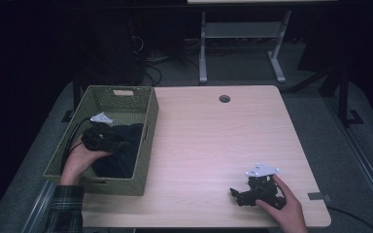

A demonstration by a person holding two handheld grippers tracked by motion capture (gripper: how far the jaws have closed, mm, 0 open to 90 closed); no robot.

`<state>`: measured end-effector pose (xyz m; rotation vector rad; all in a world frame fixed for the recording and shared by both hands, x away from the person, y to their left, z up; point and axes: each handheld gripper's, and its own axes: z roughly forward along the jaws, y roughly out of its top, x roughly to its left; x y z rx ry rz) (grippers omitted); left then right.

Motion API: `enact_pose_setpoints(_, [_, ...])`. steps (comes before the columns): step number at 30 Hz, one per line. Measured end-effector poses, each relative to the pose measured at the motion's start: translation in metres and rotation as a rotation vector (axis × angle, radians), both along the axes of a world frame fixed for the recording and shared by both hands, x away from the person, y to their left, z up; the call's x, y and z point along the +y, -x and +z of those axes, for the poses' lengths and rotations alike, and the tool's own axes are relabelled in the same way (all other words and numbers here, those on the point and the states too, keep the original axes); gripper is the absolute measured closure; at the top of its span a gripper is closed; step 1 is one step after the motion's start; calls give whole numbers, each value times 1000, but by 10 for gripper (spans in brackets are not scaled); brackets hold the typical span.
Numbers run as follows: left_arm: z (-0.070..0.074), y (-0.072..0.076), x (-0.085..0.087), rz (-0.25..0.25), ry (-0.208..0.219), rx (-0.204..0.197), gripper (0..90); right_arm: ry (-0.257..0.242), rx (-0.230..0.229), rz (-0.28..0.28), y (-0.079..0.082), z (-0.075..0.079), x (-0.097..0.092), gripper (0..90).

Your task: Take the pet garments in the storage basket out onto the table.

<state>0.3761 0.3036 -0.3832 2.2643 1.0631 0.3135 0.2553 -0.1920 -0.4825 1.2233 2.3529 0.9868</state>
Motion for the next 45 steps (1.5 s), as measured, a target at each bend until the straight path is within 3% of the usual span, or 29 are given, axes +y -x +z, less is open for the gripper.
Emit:
enact_pose_setpoints(19, [-20, -4, -10, -52, -36, 54, 204, 0, 0, 1, 0, 0, 0, 0])
enact_pose_setpoints(31, [-34, -5, -21, -97, -123, 93, 172, 0, 1, 1, 0, 0, 0, 0])
enact_pose_setpoints(37, [-45, -4, -32, -125, -223, 113, 157, 0, 1, 1, 0, 0, 0, 0])
enact_pose_setpoints(39, [-46, -4, -33, -124, -236, 127, 156, 0, 1, 1, 0, 0, 0, 0])
enact_pose_setpoints(41, [-46, -4, -33, -121, -236, 139, 182, 0, 1, 1, 0, 0, 0, 0])
enact_pose_setpoints(45, [-43, -5, -31, -87, -207, 169, 370, 0, 1, 1, 0, 0, 0, 0])
